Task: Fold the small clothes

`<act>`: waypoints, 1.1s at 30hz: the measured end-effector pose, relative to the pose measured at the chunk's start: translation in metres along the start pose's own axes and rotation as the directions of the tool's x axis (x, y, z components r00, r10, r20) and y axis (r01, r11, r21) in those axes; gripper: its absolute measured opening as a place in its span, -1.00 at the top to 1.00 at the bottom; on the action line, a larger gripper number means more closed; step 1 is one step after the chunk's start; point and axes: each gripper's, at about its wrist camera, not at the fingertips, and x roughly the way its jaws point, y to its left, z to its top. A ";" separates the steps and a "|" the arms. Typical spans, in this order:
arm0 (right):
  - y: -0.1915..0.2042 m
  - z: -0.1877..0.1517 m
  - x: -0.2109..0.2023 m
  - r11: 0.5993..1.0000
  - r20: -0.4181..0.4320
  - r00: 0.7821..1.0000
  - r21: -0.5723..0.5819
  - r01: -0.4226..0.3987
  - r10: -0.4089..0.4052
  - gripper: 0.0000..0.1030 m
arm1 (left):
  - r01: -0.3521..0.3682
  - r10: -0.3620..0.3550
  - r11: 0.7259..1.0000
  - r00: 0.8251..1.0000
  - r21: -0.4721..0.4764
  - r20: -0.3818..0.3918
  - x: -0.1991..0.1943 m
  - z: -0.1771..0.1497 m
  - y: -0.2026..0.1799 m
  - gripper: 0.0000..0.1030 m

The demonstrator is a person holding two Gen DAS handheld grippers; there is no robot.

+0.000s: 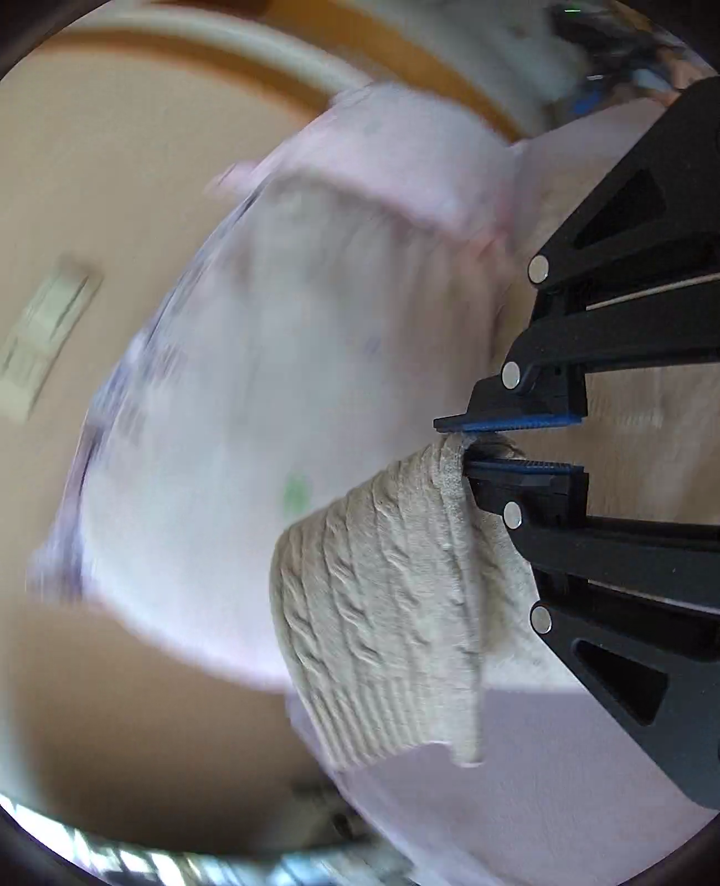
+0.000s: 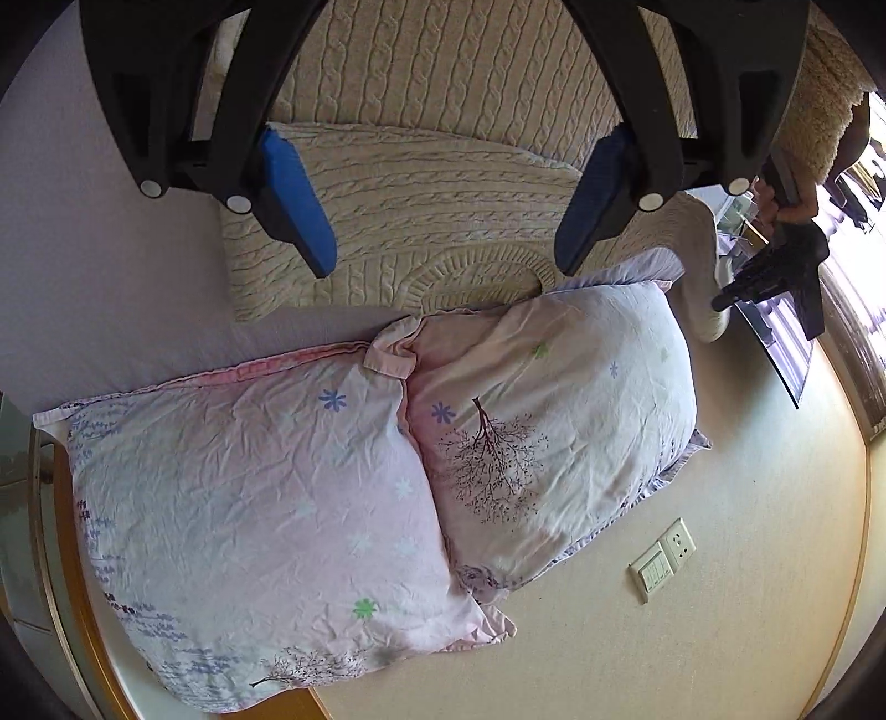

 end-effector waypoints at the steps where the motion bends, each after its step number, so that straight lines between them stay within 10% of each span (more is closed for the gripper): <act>1: -0.001 -0.001 0.004 1.000 -0.008 1.000 0.012 -0.009 0.010 -0.59 | 0.080 -0.074 0.993 0.995 0.091 -0.070 0.018 -0.019 -0.041 0.84; 6: -0.024 -0.007 0.028 0.994 -0.103 0.995 0.105 0.009 0.002 -0.54 | 0.293 -0.187 0.930 0.897 0.221 -0.401 0.072 -0.098 -0.130 0.83; 8: -0.036 -0.008 0.034 0.991 -0.140 0.990 0.133 0.032 -0.013 -0.29 | 0.266 -0.174 0.940 0.912 0.213 -0.371 0.055 -0.100 -0.115 0.82; 12: -0.058 -0.012 0.053 0.975 -0.213 0.972 0.173 0.140 -0.102 0.03 | 0.099 -0.056 0.981 0.968 0.165 -0.245 -0.003 -0.093 -0.055 -0.37; 16: -0.068 -0.023 0.067 0.963 -0.248 0.956 0.177 0.203 -0.156 0.08 | -0.004 0.024 0.997 0.965 0.076 -0.262 -0.043 -0.109 -0.004 -0.42; 19: -0.068 -0.032 0.086 0.969 -0.291 0.945 0.145 0.198 -0.150 0.86 | -0.006 -0.004 0.999 0.955 -0.034 -0.298 -0.055 -0.127 0.022 -0.44; 22: -0.072 -0.018 0.063 0.956 -0.145 0.973 0.207 0.209 -0.182 0.92 | 0.010 -0.045 0.994 0.943 -0.107 -0.329 -0.056 -0.143 0.033 -0.44; 25: -0.082 -0.014 0.044 0.923 -0.144 0.954 0.252 0.291 -0.261 0.77 | 0.030 -0.066 0.993 0.942 -0.114 -0.330 -0.062 -0.155 0.034 -0.44; 29: -0.091 -0.044 0.001 0.916 -0.210 0.945 0.263 0.302 -0.251 -0.26 | 0.085 -0.125 0.986 0.946 -0.144 -0.301 -0.072 -0.168 0.037 -0.43; 33: -0.104 -0.086 -0.038 0.923 -0.299 0.944 0.305 0.236 -0.143 -0.21 | 0.174 -0.236 0.956 0.934 -0.236 -0.267 -0.082 -0.181 0.047 -0.21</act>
